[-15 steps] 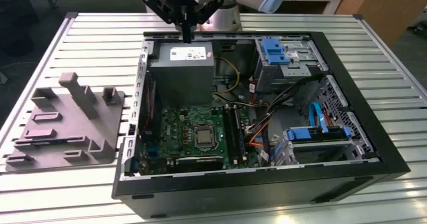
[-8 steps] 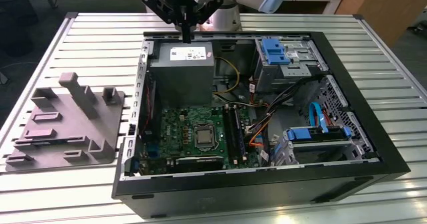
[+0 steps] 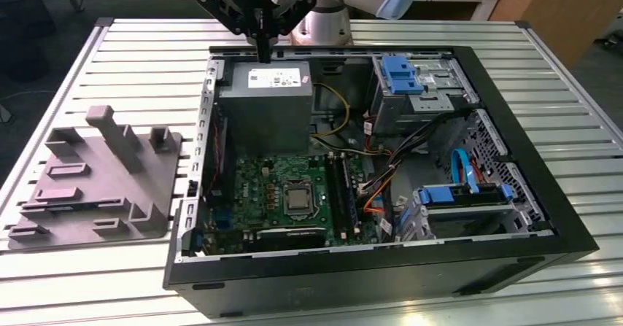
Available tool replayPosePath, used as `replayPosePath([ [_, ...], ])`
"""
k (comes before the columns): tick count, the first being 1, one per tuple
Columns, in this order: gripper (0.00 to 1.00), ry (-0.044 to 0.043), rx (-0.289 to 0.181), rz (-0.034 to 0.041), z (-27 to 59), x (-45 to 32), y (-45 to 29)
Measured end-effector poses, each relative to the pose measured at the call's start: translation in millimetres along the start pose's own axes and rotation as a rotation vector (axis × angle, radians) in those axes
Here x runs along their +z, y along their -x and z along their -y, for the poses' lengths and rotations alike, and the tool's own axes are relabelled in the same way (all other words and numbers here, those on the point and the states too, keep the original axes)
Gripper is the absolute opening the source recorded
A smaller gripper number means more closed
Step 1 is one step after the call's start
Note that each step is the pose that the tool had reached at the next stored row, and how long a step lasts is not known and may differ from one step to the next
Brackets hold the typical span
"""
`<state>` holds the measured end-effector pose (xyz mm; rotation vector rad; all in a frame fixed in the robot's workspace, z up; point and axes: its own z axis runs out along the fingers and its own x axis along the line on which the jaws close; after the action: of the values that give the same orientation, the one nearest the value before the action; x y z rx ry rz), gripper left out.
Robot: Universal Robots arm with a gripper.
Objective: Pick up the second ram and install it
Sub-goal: 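Reach for the second ram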
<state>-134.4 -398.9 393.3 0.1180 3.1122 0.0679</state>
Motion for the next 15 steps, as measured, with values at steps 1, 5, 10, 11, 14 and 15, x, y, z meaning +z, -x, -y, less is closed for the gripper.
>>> replayPosePath([
  [1,0.1,-0.0001,0.0,0.0,0.1,-0.1,-1.4],
  [5,0.1,0.0,0.0,0.0001,0.5,-0.2,-7.4],
  [10,0.1,-0.0001,0.0,0.0004,1.2,-0.4,-16.5],
  [11,0.1,0.0001,0.0,0.0006,1.4,-0.4,-18.5],
  [14,0.1,0.0001,0.0,0.0009,1.9,-0.5,-25.3],
  [15,0.1,0.0,0.0,0.0011,2.1,-0.5,-27.5],
])
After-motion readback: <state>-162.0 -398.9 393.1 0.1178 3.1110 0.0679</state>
